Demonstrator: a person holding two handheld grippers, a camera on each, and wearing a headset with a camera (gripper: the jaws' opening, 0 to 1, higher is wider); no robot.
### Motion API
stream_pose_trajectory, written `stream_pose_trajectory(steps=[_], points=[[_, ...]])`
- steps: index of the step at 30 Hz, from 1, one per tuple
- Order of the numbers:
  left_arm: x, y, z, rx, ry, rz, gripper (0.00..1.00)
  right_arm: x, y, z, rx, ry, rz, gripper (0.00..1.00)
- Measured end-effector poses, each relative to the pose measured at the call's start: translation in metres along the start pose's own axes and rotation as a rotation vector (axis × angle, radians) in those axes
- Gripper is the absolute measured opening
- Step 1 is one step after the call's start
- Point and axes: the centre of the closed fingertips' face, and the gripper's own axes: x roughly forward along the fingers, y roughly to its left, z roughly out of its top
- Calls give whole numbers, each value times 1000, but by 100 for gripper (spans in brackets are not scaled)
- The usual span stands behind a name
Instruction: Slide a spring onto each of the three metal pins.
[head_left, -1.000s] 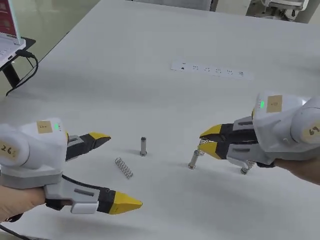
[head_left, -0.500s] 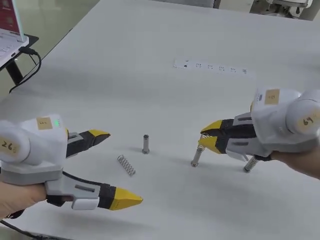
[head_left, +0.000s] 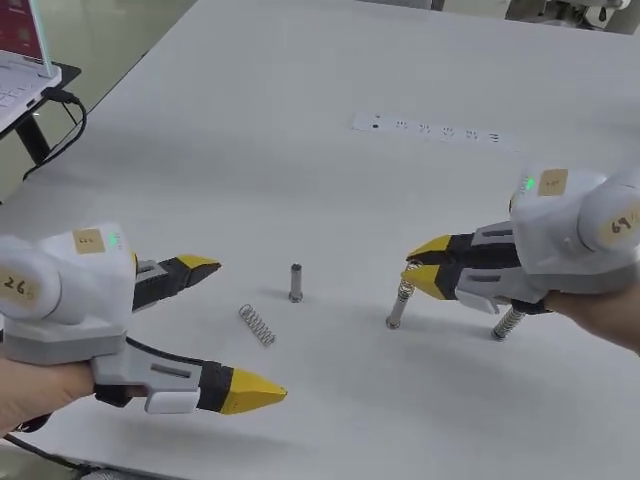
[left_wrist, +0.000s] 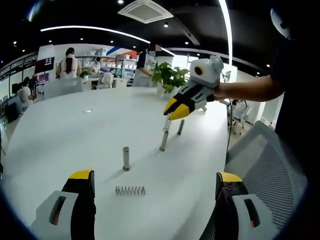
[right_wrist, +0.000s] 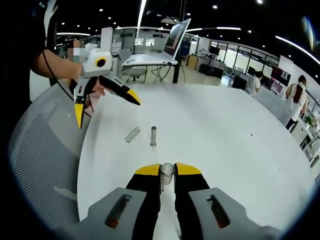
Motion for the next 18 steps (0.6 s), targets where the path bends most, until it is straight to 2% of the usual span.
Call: stream_pose_trajectory(steps=[18], points=[[0,-2,0,-6,1,-1,98,0,5,0,5,8,17,6]])
